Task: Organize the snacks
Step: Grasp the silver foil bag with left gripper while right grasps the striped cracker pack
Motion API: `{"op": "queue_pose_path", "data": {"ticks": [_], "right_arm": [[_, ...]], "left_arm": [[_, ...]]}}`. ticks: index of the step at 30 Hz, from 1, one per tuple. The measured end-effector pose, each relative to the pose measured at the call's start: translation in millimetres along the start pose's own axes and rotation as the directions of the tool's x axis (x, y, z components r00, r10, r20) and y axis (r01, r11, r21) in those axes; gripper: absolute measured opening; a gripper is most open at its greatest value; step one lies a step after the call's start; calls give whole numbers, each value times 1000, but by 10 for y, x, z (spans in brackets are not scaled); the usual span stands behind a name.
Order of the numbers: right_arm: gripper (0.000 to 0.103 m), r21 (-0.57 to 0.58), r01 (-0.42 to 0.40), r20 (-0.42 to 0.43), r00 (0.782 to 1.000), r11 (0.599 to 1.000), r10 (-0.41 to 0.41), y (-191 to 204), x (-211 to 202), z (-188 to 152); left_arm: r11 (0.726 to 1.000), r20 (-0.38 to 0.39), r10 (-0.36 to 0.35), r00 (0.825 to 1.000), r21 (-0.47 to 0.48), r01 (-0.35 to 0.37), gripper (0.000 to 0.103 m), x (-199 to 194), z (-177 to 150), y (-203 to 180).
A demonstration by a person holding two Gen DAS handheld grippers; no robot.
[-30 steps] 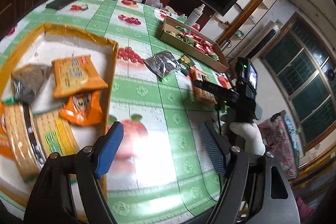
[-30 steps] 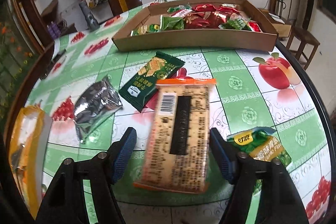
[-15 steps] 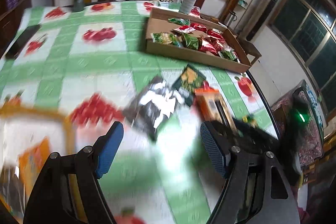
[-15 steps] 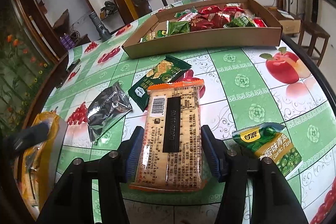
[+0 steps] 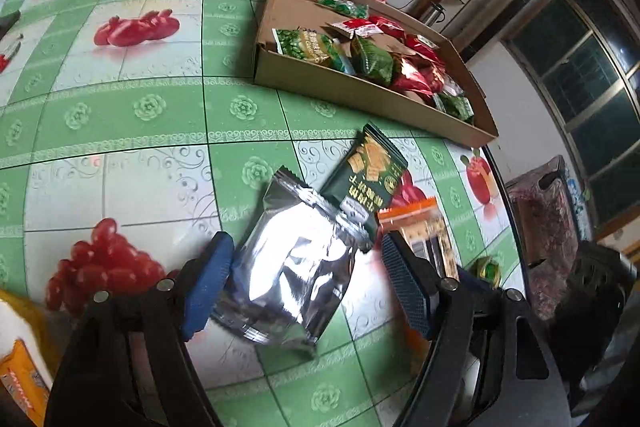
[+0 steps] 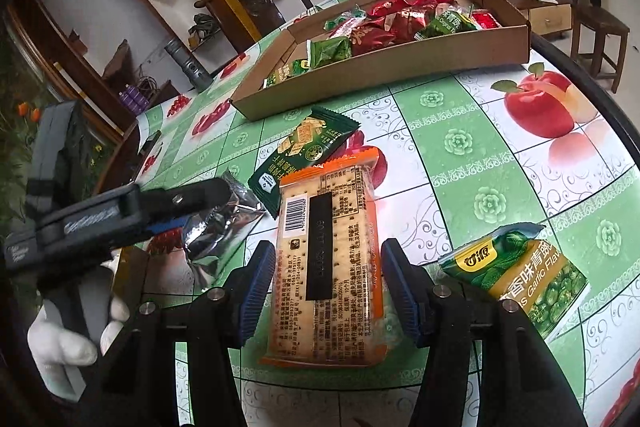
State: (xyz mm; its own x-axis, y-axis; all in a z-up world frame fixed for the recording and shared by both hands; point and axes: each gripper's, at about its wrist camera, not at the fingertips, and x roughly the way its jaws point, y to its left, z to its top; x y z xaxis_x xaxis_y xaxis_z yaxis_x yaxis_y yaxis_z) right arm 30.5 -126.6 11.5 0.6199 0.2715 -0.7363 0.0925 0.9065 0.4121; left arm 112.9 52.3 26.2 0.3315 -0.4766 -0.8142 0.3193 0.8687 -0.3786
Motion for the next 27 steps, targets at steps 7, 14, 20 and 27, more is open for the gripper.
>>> {"op": "queue_pose_path", "data": {"ticks": [7, 14, 20, 27], "right_arm": [[64, -60, 32, 8, 999, 998, -32, 103, 23, -32], [58, -159, 108, 23, 994, 981, -106, 220, 52, -86], [57, -130, 79, 20, 997, 988, -77, 159, 23, -78], [56, -59, -39, -3, 999, 998, 39, 80, 3, -60]], "left_arm": [[975, -10, 153, 988, 167, -149, 76, 50, -129, -226], [915, 28, 297, 955, 278, -292, 62, 143, -250, -410], [925, 63, 283, 957, 247, -289, 58, -2, -357, -429], [946, 80, 234, 969, 210, -246, 56, -214, -531, -438]]}}
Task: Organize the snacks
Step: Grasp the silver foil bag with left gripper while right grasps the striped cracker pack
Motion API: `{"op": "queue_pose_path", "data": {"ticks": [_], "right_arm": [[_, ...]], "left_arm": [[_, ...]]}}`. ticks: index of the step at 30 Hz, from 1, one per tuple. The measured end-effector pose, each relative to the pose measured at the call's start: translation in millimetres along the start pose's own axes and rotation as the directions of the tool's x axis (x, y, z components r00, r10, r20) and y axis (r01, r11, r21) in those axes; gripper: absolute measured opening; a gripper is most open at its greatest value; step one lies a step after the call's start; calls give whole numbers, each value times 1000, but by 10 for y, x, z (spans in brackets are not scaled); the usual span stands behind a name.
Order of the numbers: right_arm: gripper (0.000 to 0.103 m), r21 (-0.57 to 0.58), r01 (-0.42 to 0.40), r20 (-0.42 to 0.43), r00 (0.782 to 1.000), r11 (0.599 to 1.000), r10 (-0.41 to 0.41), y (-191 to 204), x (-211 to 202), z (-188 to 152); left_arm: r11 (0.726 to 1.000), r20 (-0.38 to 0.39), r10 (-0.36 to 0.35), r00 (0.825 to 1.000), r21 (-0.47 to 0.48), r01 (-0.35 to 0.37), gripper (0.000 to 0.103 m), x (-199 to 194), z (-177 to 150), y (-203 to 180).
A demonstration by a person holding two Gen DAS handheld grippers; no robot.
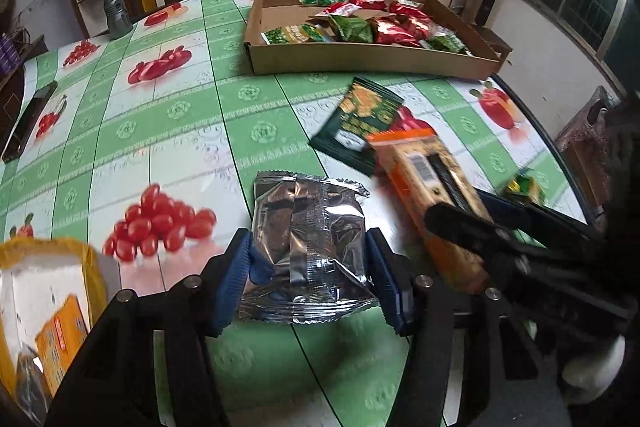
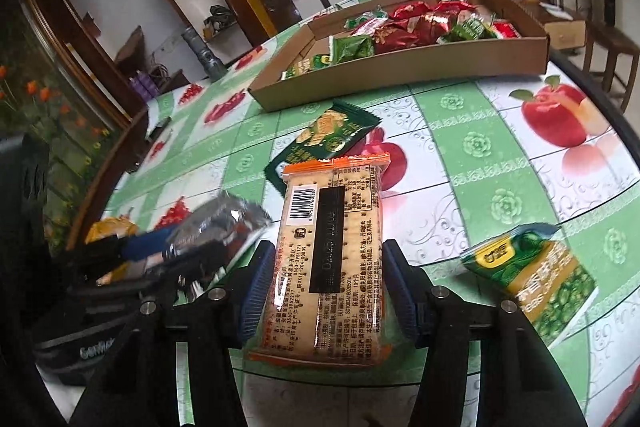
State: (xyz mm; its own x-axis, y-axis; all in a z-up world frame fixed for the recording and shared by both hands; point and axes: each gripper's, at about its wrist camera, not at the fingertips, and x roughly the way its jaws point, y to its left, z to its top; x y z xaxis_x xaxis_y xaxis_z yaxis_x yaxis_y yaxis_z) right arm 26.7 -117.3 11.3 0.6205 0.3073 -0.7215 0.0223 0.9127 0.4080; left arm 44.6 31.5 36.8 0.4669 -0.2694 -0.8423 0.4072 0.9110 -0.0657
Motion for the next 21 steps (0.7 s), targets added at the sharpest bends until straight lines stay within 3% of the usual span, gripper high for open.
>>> {"op": "queue_pose_path", "data": {"ticks": [11, 17, 21], "right_arm": [[56, 6, -31, -10, 999, 1000, 31, 22, 0, -22], [56, 10, -39, -11, 999, 999, 39, 22, -6, -32], [56, 8, -37, -11, 999, 999, 37, 17, -4, -30]], "left_arm": [[994, -20, -42, 999, -104, 40, 56, -275, -609, 69], [997, -20, 2, 1000, -76, -4, 59, -193, -654, -29], [996, 0, 80, 997, -26, -80, 60, -140, -651, -130]]}}
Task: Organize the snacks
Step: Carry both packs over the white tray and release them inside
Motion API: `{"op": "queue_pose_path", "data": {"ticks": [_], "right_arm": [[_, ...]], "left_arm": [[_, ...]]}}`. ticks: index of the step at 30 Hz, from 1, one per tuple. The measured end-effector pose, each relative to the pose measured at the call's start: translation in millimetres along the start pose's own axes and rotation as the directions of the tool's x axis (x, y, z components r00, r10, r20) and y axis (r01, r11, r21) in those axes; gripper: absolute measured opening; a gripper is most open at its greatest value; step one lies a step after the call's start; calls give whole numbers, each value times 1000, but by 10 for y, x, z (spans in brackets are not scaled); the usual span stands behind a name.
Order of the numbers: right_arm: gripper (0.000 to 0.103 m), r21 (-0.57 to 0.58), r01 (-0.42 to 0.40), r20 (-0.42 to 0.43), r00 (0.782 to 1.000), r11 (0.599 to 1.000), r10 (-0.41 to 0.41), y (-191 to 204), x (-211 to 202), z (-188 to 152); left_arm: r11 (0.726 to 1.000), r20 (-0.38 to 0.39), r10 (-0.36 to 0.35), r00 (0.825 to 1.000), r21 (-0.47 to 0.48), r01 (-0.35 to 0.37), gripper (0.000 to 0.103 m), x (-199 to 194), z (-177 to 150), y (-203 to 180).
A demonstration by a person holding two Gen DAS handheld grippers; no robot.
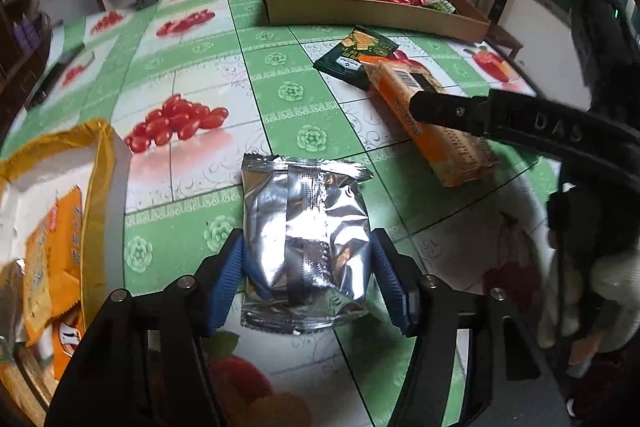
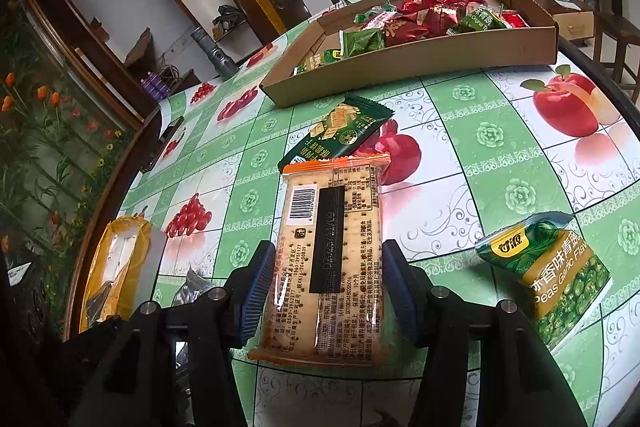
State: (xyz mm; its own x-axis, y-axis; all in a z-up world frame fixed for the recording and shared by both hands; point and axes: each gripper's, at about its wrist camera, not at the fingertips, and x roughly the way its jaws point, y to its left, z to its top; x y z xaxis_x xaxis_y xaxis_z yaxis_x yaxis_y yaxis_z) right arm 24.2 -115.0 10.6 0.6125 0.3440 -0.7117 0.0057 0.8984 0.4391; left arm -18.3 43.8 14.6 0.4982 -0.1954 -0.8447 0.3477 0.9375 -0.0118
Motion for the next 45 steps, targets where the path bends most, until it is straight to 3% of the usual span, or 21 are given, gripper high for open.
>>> {"op": "queue_pose_path", "data": {"ticks": [4, 12, 16, 23, 29, 35, 45], "right_arm": [[56, 6, -8, 0, 1000, 1000, 8, -7, 0, 2], [56, 83, -138, -17, 990, 987, 139, -99, 26, 12], [56, 92, -159, -12, 987, 983, 160, -95, 32, 7], [56, 91, -168, 9, 986, 982, 168, -80, 0, -43], [56, 80, -174, -10, 984, 982, 175, 20, -44, -128], [55, 2, -227, -69, 972, 974, 227, 582, -130, -221], [55, -195, -267, -218, 950, 944, 224, 1792, 135, -384]], "left_arm": [[1000, 24, 11, 1000, -8, -11, 57, -5, -13, 6], [990, 71, -72, 995, -114, 80, 57, -287, -136, 204], [978, 123, -102, 987, -169, 122, 57, -560, -253, 352], [950, 210, -50, 976, -291, 111, 58, -1052, -589, 852], [894, 249, 11, 968, -436, 102, 58, -1299, -985, 1459], [852, 281, 14, 960, -506, 136, 58, -1338, -1262, 1832], [820, 313, -30, 949, -536, 202, 58, -1295, -1400, 2079]]}}
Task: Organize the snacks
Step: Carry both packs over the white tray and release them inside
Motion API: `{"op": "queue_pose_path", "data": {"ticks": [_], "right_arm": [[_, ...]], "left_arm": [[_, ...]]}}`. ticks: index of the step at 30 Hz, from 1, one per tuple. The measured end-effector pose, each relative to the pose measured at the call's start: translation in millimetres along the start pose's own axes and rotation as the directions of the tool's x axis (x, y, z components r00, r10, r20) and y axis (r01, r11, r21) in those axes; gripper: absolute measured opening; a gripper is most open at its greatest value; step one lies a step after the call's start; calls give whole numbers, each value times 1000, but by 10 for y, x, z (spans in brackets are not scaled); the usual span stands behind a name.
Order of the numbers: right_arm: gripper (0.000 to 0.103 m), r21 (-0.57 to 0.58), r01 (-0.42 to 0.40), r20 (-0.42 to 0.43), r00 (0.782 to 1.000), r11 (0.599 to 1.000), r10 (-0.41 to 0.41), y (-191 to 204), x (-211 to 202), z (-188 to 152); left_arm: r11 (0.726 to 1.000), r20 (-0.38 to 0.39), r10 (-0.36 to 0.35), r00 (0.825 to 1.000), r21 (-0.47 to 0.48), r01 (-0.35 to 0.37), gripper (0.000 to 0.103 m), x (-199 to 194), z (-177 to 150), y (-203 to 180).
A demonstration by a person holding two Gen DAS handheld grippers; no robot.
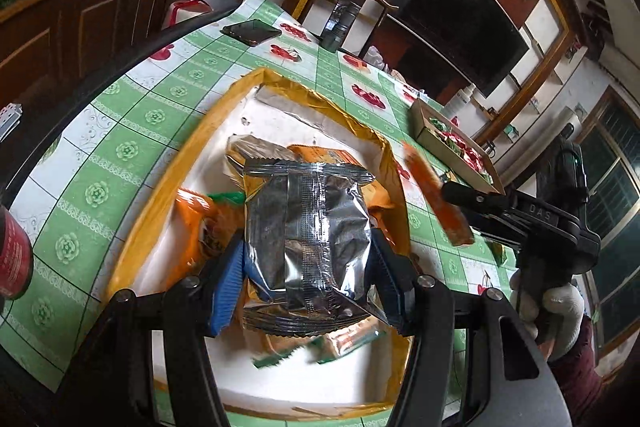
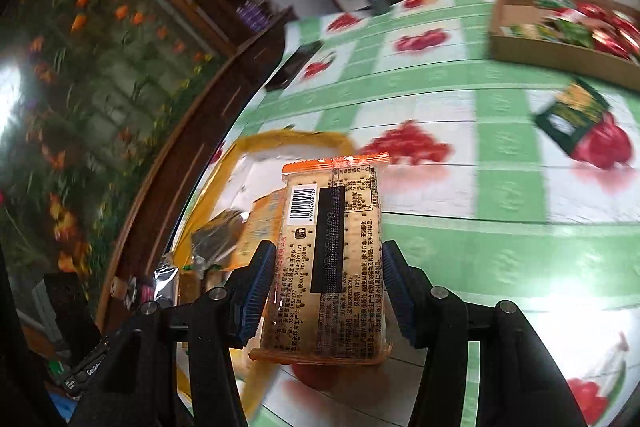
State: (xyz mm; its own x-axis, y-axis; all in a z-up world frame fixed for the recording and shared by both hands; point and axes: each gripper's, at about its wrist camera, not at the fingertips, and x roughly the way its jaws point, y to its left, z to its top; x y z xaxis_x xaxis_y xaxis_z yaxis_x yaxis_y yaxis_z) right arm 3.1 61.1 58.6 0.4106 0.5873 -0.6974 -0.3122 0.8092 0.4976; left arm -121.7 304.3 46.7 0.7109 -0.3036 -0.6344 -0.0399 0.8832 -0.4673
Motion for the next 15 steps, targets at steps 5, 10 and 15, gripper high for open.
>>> {"op": "queue_pose_path", "data": {"ticks": [5, 10, 15], "right_arm": [[55, -57, 12, -38, 999, 998, -14, 355, 332, 110], [55, -99, 48, -78, 995, 994, -56, 628, 724, 256], [58, -120, 69, -72, 994, 990, -78, 771, 954, 372]], "left_arm": [[1000, -13, 9, 1000, 10, -8, 58, 101, 108, 34], [1000, -8, -7, 1000, -6, 7, 60, 133, 182, 87], [999, 1, -24, 1000, -26, 24, 68, 119, 171, 133]]}}
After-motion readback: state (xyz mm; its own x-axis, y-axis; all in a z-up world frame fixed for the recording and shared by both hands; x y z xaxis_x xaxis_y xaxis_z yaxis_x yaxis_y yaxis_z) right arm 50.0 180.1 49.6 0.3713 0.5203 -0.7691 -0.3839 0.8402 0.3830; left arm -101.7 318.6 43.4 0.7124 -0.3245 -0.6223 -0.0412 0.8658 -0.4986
